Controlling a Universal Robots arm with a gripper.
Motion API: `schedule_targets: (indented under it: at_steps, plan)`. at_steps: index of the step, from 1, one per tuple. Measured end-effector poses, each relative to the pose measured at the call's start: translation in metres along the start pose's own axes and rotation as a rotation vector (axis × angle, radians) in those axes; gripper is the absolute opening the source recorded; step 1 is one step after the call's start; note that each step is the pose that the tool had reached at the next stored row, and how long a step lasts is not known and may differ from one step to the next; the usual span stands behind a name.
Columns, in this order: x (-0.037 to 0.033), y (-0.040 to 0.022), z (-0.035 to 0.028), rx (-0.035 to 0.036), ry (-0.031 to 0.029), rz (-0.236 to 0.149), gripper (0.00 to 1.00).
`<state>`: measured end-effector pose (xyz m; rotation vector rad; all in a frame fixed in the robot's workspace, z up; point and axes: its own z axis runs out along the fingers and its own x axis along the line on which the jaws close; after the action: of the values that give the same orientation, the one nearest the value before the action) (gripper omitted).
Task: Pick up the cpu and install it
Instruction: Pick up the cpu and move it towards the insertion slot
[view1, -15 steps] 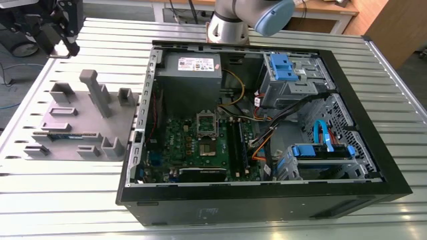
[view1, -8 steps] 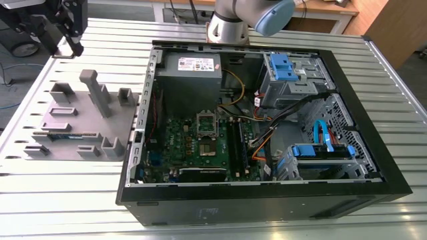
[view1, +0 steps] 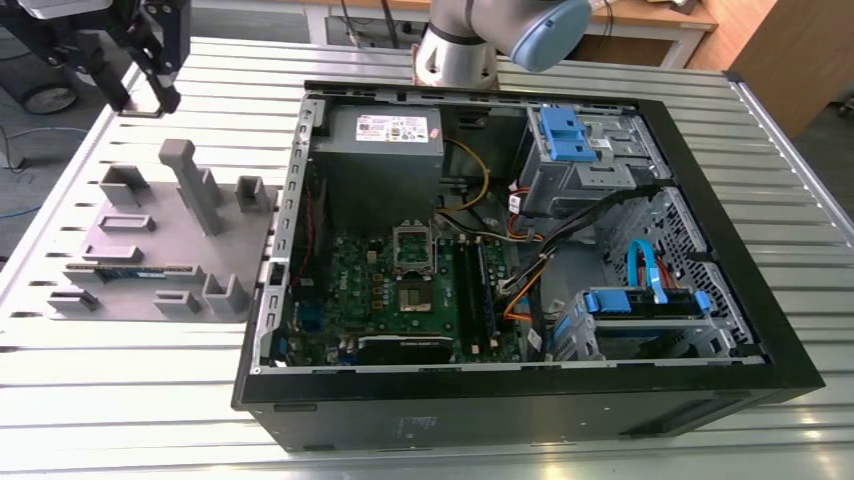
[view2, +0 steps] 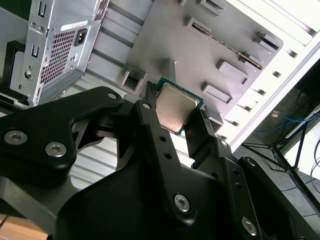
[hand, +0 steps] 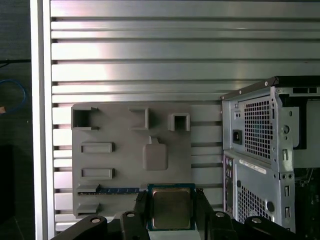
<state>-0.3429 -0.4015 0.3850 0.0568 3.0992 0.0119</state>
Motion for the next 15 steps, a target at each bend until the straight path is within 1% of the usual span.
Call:
schedule_targets:
  at_steps: [15]
  plan:
    - [-0.0219, 0.0014, 0.0012, -0.0001, -0.0001, 0.000, 0.47]
